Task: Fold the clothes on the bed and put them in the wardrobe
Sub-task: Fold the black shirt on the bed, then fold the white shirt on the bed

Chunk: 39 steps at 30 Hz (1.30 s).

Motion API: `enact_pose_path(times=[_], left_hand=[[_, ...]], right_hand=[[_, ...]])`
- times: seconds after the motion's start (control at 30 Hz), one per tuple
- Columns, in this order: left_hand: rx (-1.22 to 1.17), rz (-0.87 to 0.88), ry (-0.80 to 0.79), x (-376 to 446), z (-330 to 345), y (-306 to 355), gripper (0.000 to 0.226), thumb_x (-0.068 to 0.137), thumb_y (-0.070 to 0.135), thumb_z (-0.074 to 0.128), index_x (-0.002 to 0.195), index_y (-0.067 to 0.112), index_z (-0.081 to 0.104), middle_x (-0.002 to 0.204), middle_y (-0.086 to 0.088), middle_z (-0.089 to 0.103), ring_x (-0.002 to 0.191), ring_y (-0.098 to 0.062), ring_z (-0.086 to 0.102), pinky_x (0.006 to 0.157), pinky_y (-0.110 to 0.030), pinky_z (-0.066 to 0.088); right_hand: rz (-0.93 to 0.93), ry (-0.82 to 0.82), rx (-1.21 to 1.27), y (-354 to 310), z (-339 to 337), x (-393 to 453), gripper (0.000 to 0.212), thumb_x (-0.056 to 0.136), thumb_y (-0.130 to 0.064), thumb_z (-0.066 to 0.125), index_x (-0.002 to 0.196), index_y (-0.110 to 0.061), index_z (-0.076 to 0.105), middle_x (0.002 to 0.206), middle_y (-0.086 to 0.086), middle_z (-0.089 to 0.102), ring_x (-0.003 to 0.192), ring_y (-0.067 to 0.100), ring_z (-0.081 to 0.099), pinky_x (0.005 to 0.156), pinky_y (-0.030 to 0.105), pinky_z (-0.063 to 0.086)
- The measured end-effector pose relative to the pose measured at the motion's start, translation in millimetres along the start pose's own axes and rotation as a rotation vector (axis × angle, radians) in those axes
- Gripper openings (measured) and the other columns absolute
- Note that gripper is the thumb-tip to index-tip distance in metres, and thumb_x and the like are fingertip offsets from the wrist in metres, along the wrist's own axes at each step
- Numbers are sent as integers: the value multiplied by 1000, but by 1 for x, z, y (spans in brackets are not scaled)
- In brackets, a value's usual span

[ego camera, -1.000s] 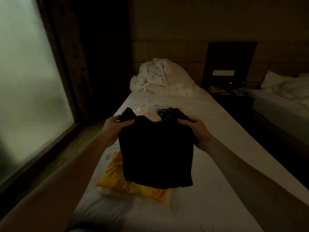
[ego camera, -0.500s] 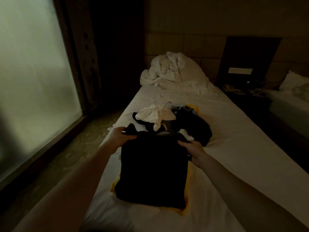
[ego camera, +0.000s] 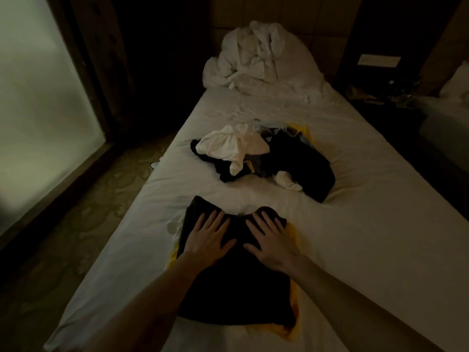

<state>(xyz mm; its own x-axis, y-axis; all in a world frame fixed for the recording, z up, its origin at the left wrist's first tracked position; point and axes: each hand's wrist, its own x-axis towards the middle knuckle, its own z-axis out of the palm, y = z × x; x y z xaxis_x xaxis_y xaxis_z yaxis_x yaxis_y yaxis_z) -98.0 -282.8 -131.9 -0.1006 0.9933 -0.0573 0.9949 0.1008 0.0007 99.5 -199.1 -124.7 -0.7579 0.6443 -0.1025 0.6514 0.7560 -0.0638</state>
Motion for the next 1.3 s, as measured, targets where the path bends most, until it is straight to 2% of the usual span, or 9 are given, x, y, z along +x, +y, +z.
enact_pose_path(times=[0.13, 0.33, 0.5, 0.77, 0.83, 0.97, 1.1, 1.2, 1.3], left_hand=[[-6, -18, 42, 2, 17, -6, 89, 77, 76, -13, 154, 34, 4, 162, 3, -4, 150, -19, -8, 115, -40, -18], [60, -22, 57, 25, 6, -17, 80, 87, 77, 2, 154, 33, 2, 162, 5, -8, 149, -18, -11, 119, -44, -12], [48, -85, 174, 74, -26, -30, 79, 89, 72, 3, 155, 29, 7, 163, 3, 0, 150, -18, -2, 120, -45, -5], [63, -145, 315, 173, -57, -23, 75, 95, 54, 42, 154, 28, 4, 163, -4, -1, 150, -25, 4, 121, -43, 9], [98, -136, 355, 199, -52, -20, 75, 94, 50, 50, 154, 28, 11, 163, -5, 4, 149, -25, 10, 120, -43, 11], [122, -152, 407, 238, -44, -26, 45, 86, 27, 69, 129, 24, 58, 145, -1, 46, 133, -23, 43, 113, -40, 29], [-35, -189, 532, 250, -50, -33, 33, 73, 4, 73, 101, 19, 64, 102, 1, 66, 99, -20, 64, 91, -34, 47], [-389, -226, 706, 251, -71, -25, 5, 90, 12, 55, 91, 16, 57, 86, 1, 63, 78, -21, 60, 65, -35, 49], [-685, -186, 820, 249, -96, -7, 12, 98, 19, 49, 91, 14, 57, 82, 6, 57, 77, -15, 55, 65, -34, 44]], right_hand=[[43, -26, 24, 13, 20, -3, 87, 82, -73, -3, 156, -27, 0, 164, 4, -10, 149, 20, -19, 121, 42, -8], [140, -15, 81, 20, 10, 18, 94, 76, -76, -13, 156, -29, -3, 164, 4, -12, 148, 27, -19, 121, 48, -5], [276, 49, 160, 68, -18, 56, 76, 92, -70, 7, 155, -30, -3, 164, -1, -10, 149, 24, -17, 119, 48, -5], [262, 143, 58, 107, -56, 128, 69, 100, -55, 26, 156, -25, 0, 164, 0, -3, 151, 24, -8, 121, 48, 3], [248, 148, 39, 113, -57, 144, 70, 100, -51, 30, 156, -24, -1, 164, 0, -3, 151, 22, -8, 121, 48, 3], [222, 162, 47, 130, -50, 169, 72, 99, -42, 38, 156, -24, -2, 164, 0, 1, 151, 20, -5, 121, 46, 2], [209, 177, 53, 143, -44, 179, 75, 98, -39, 44, 156, -25, 0, 163, -2, 9, 151, 19, 1, 122, 46, 6], [192, 216, 65, 144, -44, 179, 78, 96, -44, 48, 156, -26, 1, 162, -3, 14, 150, 18, 7, 122, 43, 7], [141, 304, 269, 133, -57, 180, 88, 89, -53, 59, 156, -26, 8, 160, -1, 22, 148, 20, 17, 120, 42, 18]])
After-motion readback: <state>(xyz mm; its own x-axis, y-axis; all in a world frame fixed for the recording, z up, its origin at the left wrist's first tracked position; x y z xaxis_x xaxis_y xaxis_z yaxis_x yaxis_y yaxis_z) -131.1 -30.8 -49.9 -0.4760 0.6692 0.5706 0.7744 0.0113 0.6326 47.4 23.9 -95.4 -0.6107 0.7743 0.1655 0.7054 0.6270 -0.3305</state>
